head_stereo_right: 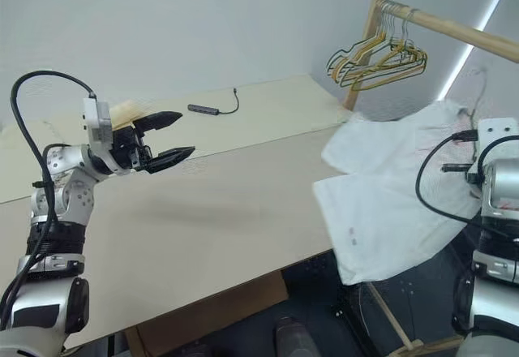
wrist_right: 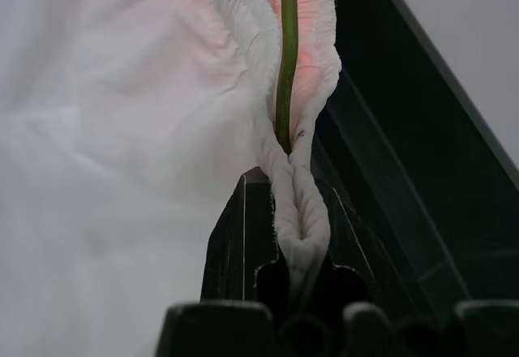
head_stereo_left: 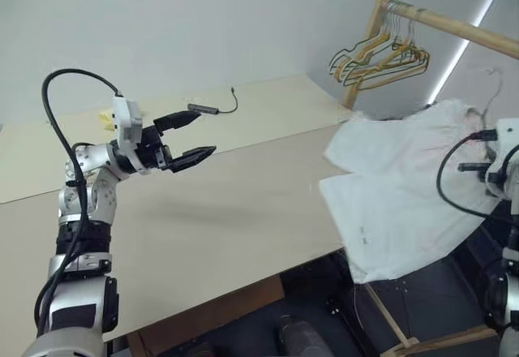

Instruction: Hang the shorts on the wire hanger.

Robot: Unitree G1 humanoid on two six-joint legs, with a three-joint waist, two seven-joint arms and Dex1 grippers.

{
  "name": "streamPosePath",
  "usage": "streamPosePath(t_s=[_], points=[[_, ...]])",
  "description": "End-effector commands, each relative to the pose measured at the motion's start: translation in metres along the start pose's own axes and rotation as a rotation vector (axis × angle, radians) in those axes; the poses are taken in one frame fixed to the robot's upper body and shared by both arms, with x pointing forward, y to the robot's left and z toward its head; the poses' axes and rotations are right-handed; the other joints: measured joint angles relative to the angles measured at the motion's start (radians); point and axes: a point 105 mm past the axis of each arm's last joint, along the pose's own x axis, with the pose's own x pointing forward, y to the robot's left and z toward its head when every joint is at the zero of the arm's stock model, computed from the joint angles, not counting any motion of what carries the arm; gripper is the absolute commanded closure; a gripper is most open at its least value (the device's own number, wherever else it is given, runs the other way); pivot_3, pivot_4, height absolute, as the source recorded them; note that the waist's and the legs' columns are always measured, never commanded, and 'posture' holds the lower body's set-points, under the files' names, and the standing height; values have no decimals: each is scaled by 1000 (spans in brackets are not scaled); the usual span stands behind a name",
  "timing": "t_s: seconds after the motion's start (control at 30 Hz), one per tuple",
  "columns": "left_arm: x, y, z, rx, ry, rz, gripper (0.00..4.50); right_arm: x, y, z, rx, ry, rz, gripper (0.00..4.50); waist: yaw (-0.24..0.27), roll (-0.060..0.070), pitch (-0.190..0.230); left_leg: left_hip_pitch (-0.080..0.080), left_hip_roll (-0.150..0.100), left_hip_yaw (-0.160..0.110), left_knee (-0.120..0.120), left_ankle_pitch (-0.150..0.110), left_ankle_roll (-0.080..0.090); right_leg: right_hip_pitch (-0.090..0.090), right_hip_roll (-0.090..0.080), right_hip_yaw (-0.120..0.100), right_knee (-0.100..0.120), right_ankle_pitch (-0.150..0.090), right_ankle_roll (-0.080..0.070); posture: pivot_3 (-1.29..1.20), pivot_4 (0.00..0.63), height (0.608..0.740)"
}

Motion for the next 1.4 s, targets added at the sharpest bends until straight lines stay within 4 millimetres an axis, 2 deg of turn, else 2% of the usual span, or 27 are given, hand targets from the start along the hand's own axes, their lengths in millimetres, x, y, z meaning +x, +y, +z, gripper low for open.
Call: streamPosePath(t_s=[0.03, 0.13, 0.23, 0.4, 0.53, 0.8, 0.87, 0.97, 1.17, 1.27, 1.4], points=[[4, 0, 11, 52, -18, 2, 0, -10, -20, 36, 95, -139, -125, 4410, -10, 0, 0, 0, 0, 0, 0, 0, 0, 0, 0, 0, 0, 0, 0, -225, 0, 740], [3, -2, 13, 55, -18, 0, 0, -13, -29, 50, 187, -176, -164, 4410, -15, 1, 1, 0, 0, 0, 0, 0, 1, 0, 0, 1, 0, 0, 1, -214, 0, 740], [2, -4, 13, 52, -26, 1, 0, -13, -36, 55, 263, -180, -191, 4410, -16, 2, 1, 0, 0, -1, -1, -1, 2, 0, 0, 3, 0, 1, 1, -207, 0, 740], [-1, -21, 29, 2, -148, -67, 0, -8, -38, 53, 450, -109, -170, 4410, -14, 2, 1, 0, 0, -1, -1, -1, 2, 0, 0, 4, -1, 1, 2, -190, 0, 740], [-6, -32, 38, -16, -213, -119, 0, -3, -35, 47, 528, -23, -175, 4410, -13, 3, 2, 0, -1, 0, -1, -2, 3, 0, 0, 8, -1, 2, 4, -180, 0, 740], [-9, -31, 43, -10, -241, -102, 0, 0, -30, 34, 509, 87, -246, 4410, -13, 4, 2, 1, -1, 2, -1, -3, 5, 0, 0, 12, -4, 3, 6, -172, 0, 740], [-8, -31, 42, -3, -236, -99, 0, 1, -32, 32, 390, 72, -315, 4410, -14, 4, 2, 0, -1, 3, -1, -4, 6, 0, 0, 13, -5, 3, 7, -168, 0, 740], [-7, -31, 41, 2, -232, -95, 0, 3, -33, 28, 339, 80, -338, 4410, -14, 4, 2, 1, -2, 4, -1, -5, 8, 1, 1, 16, -6, 4, 8, -167, 0, 740], [-7, -32, 43, 8, -242, -100, 0, 1, -38, 30, 284, 30, -394, 2433, -13, 4, 2, 1, -2, 6, -1, -5, 9, 1, 1, 19, -7, 5, 10, -163, 0, 740], [-7, -32, 44, 10, -242, -100, 0, -2, -41, 37, 259, -18, -421, 1387, -14, 4, 2, 1, -2, 7, -1, -5, 9, 1, 1, 20, -7, 5, 10, -164, 0, 740], [-7, -32, 44, 13, -240, -103, 0, -15, -54, 52, 167, -145, -546, 38, -13, 4, 2, 2, -2, 7, -1, -5, 10, 1, 1, 20, -7, 5, 10, -162, 0, 740]])
